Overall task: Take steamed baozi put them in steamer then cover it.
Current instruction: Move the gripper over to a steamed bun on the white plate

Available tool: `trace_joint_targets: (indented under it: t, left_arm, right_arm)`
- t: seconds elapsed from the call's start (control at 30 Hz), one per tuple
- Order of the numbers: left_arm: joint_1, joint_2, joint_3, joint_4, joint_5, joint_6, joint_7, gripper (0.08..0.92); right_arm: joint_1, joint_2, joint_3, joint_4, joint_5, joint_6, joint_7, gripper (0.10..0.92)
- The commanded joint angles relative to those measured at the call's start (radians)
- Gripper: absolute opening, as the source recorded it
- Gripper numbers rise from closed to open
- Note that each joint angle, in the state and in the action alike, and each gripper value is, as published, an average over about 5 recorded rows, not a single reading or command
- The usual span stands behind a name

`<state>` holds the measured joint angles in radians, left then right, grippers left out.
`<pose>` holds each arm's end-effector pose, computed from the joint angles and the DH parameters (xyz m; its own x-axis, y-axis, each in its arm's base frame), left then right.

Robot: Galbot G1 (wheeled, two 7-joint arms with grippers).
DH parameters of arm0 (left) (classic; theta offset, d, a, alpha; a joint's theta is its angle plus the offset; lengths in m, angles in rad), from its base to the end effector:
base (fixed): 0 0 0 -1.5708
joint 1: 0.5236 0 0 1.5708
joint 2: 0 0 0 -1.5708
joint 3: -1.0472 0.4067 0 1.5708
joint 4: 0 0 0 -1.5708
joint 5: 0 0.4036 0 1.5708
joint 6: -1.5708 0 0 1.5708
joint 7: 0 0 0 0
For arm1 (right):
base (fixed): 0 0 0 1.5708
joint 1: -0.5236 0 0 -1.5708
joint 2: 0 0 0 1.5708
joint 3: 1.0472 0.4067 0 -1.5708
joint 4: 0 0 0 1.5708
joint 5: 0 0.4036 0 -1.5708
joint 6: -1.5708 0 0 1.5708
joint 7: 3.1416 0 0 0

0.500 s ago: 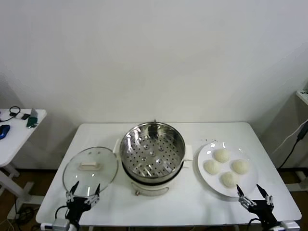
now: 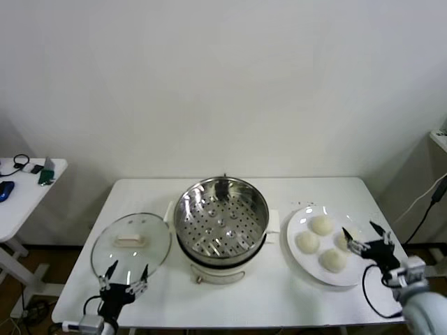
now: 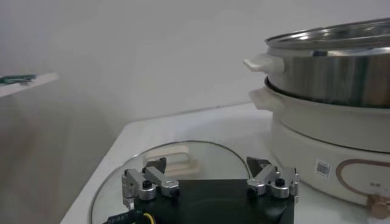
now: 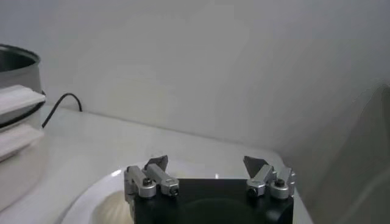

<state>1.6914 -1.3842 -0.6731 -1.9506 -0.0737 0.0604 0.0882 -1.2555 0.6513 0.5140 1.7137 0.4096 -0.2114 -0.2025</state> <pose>0.1509 0.1025 -0.4163 -0.9505 0.0108 0.3105 0.0567 0.9886 0.1393 0.3464 -0.2754 -0.2927 -0.8984 -0.1902 0.3959 -0.3533 0.8483 -0.3944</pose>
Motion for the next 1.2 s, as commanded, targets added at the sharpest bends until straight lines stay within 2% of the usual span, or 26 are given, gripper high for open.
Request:
trace_joint_targets:
  t: [0.03,0.2,0.3,0.43,0.57,0.73,0.9,1.2]
  left_arm:
    - [-0.001,0.000,0.001,-0.002,0.001,-0.001,0.000,0.823]
    - [0.001,-0.001,0.009,-0.003,0.012,-0.007,0.001,0.823]
    - [0.003,-0.002,0.010,-0.002,0.016,-0.010,0.002,0.823]
    - [0.008,-0.005,0.008,-0.005,0.021,-0.012,0.002,0.823]
    - [0.016,-0.011,0.005,-0.017,0.023,-0.014,0.005,0.823]
    - [0.018,-0.023,-0.003,-0.029,0.028,-0.012,0.008,0.823]
    - [0.019,-0.027,-0.005,-0.034,0.034,-0.013,0.011,0.823]
    - [0.026,-0.043,-0.012,-0.041,0.040,-0.015,0.014,0.823]
  right_arm:
    - [0.458,-0.322,-0.375,-0.224,-0.172,-0.012,-0.382,0.823]
    - [0.774,-0.372,-0.722,-0.339,-0.292,0.144,-0.717,0.823]
    - [1.034,-0.344,-0.988,-0.409,-0.308,0.205,-0.839,0.823]
    - [1.344,-0.270,-1.311,-0.499,-0.285,0.230,-0.921,0.823]
    - [1.545,-0.171,-1.572,-0.571,-0.241,0.225,-0.956,0.823]
    - [1.636,-0.044,-1.709,-0.665,-0.208,0.191,-0.953,0.823]
    - [1.637,0.047,-1.763,-0.711,-0.194,0.155,-0.950,0.823]
    - [1.558,0.195,-1.706,-0.856,-0.275,0.159,-0.908,0.823]
